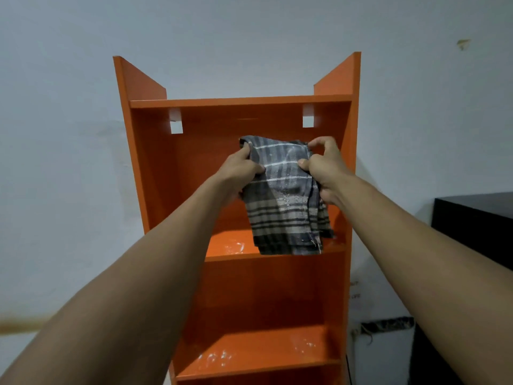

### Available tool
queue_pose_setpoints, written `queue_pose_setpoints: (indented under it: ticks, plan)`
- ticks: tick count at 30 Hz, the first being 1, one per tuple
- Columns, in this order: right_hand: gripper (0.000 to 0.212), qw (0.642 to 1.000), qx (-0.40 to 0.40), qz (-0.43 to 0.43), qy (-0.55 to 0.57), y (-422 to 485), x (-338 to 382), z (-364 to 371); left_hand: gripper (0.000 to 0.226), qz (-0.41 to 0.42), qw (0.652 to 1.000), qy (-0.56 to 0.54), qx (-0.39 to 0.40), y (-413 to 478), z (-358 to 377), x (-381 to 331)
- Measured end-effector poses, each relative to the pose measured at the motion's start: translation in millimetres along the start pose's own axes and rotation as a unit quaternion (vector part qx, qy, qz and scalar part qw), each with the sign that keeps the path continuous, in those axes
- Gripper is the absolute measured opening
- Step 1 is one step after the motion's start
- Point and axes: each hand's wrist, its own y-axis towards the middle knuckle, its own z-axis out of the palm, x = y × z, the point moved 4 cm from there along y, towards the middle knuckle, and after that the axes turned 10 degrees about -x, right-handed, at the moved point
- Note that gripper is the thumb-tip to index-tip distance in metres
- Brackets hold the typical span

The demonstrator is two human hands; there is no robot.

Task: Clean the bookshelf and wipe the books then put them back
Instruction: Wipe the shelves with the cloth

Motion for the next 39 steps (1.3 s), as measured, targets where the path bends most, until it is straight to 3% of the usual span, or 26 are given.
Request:
queue_pose_setpoints:
  ticks: [3,6,11,14,17,20,23,25,29,32,34,36,39]
  plan:
    - [0.020,0.998,0.059,0.019,0.010,-11.0,-6.8,15.6,0.064,-0.001,0.998,0.030,-0.055,14.9,-14.6,14.7]
    - [0.032,0.994,0.087,0.063,0.004,-22.5,-16.0,27.8,0.059,-0.035,0.994,0.002,-0.108,24.3,-34.4,28.2]
    - [0.028,0.995,-0.042,0.089,0.032,-22.2,-31.1,37.0,0.050,-0.014,0.988,0.020,0.152,6.6,-38.2,39.5]
    - [0.022,0.997,0.000,0.071,0.019,-29.8,-37.5,42.0,0.040,0.019,0.995,0.041,0.091,12.7,-38.3,55.8]
    - [0.046,0.980,0.109,0.043,-0.163,-44.3,-46.3,51.2,0.026,0.025,0.999,-0.009,0.033,25.3,-37.3,65.5]
    - [0.027,0.939,0.070,-0.033,-0.335,-43.9,-53.1,53.7,0.019,0.041,0.998,-0.009,0.045,28.0,-33.2,67.9]
    - [0.007,0.942,0.037,-0.045,-0.331,-40.8,-52.5,48.7,0.011,0.150,0.977,0.149,0.016,29.4,-31.0,68.5]
    - [0.015,0.954,0.044,-0.020,-0.297,-42.7,-50.2,43.3,0.022,0.172,0.972,0.163,-0.007,31.3,-30.1,69.5]
    - [0.013,0.973,0.032,0.017,-0.229,-40.5,-45.6,34.5,0.030,0.049,0.993,0.001,0.103,25.0,-21.6,77.7]
    - [0.018,0.977,0.004,0.025,-0.210,-32.9,-51.0,26.2,0.024,0.010,0.985,0.022,0.174,22.1,-15.7,89.6]
    - [0.026,0.976,-0.009,0.014,-0.216,-29.1,-54.4,18.8,0.019,0.010,0.986,0.020,0.166,23.0,-12.6,93.8]
    - [0.039,0.963,0.032,-0.015,-0.268,-25.7,-53.8,15.7,0.016,0.017,0.991,0.007,0.136,22.1,-8.8,93.9]
    - [0.029,0.891,0.138,-0.052,-0.428,-22.1,-51.0,19.8,0.009,0.055,0.993,0.019,0.107,17.5,1.8,90.9]
